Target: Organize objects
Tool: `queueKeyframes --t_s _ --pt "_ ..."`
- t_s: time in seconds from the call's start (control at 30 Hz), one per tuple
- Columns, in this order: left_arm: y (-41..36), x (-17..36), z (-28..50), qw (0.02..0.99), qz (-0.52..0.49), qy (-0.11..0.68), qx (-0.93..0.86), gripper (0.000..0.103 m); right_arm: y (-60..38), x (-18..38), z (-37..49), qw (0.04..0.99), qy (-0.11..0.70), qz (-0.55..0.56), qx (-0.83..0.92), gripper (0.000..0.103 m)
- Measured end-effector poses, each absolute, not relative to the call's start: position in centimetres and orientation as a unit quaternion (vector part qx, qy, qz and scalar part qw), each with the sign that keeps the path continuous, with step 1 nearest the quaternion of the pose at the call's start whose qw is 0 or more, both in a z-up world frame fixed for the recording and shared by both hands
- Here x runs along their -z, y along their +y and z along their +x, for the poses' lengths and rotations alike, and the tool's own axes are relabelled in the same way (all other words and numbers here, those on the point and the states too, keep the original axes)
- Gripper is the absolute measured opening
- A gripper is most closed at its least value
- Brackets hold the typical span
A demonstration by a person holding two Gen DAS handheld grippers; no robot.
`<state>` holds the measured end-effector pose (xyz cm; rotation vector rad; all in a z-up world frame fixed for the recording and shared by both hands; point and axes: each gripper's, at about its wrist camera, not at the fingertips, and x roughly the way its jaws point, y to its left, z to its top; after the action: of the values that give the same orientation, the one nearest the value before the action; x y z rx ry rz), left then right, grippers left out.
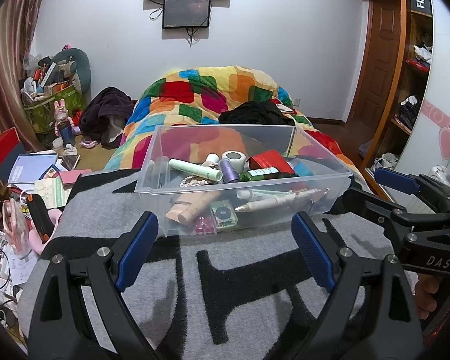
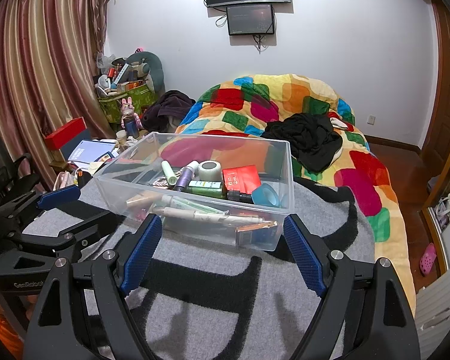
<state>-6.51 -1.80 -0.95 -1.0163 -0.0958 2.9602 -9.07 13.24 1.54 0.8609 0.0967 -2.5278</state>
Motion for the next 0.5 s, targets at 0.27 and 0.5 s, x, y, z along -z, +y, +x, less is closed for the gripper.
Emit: queueKeyframes --t_s 0.27,0.5 --pt "-2.29 1.11 -6.71 0.001 -0.327 -0.042 -0.944 0.091 13.28 -1.44 -8.98 0.232 0.035 0.315 0.92 0.081" --pt "-2.26 1.05 -6.52 0.0 -0.326 -0.039 -0.945 0.091 13.28 -1.42 -8.96 0.232 0.035 0.315 0.92 0.081"
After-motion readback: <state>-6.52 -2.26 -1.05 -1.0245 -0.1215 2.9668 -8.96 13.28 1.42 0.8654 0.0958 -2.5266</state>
